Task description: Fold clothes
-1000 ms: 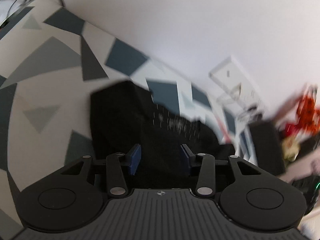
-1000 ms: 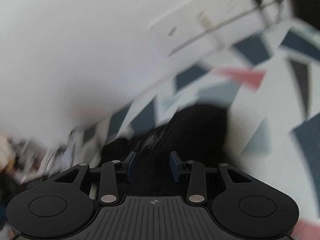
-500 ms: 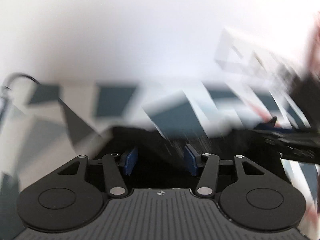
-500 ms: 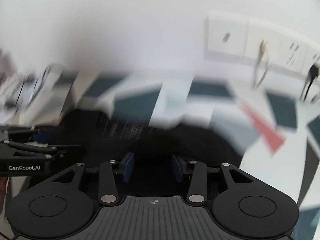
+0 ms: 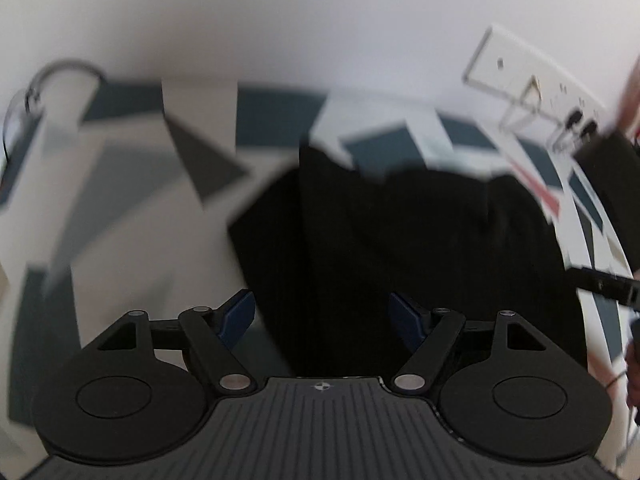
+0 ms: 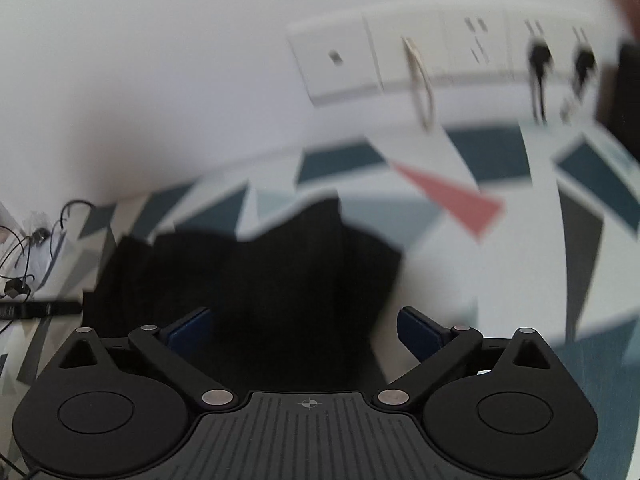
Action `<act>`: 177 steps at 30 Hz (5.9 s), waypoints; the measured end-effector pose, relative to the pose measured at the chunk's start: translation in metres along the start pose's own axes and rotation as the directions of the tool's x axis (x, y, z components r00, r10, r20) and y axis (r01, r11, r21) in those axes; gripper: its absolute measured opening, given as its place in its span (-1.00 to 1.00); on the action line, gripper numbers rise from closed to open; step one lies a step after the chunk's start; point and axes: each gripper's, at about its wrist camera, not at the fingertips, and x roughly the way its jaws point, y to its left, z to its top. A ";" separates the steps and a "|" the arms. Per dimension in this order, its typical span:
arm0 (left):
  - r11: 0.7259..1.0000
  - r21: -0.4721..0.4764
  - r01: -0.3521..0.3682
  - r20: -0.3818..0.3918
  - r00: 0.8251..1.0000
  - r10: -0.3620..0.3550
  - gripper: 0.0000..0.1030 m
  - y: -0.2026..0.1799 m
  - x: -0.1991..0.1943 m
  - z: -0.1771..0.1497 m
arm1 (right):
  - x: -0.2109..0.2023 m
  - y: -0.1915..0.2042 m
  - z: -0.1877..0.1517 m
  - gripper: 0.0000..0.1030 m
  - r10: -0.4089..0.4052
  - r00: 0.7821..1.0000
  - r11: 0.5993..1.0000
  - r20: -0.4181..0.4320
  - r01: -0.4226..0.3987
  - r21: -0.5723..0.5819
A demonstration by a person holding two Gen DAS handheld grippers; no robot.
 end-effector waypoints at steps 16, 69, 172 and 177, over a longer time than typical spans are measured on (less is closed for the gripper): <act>0.992 0.083 -0.099 0.010 0.995 0.099 1.00 -0.022 0.033 -0.006 | 0.034 0.030 -0.011 0.99 -0.099 0.994 0.986 -0.048 0.092 -0.142; 0.996 0.054 0.075 0.131 0.988 -0.081 -0.46 -0.030 0.025 -0.031 | 0.029 0.038 -0.030 0.96 -0.116 0.993 0.987 -0.023 0.113 -0.117; 0.041 -0.998 -0.047 0.013 0.485 0.874 -0.59 0.680 -0.922 -1.070 | -0.381 1.363 -0.918 -0.60 0.478 0.180 -0.051 -0.860 -0.971 -0.232; 0.087 -0.991 -0.106 0.034 0.425 0.905 -0.59 0.741 -1.003 -1.100 | -0.414 1.467 -0.962 -0.60 0.530 0.174 -0.075 -0.830 -0.965 -0.251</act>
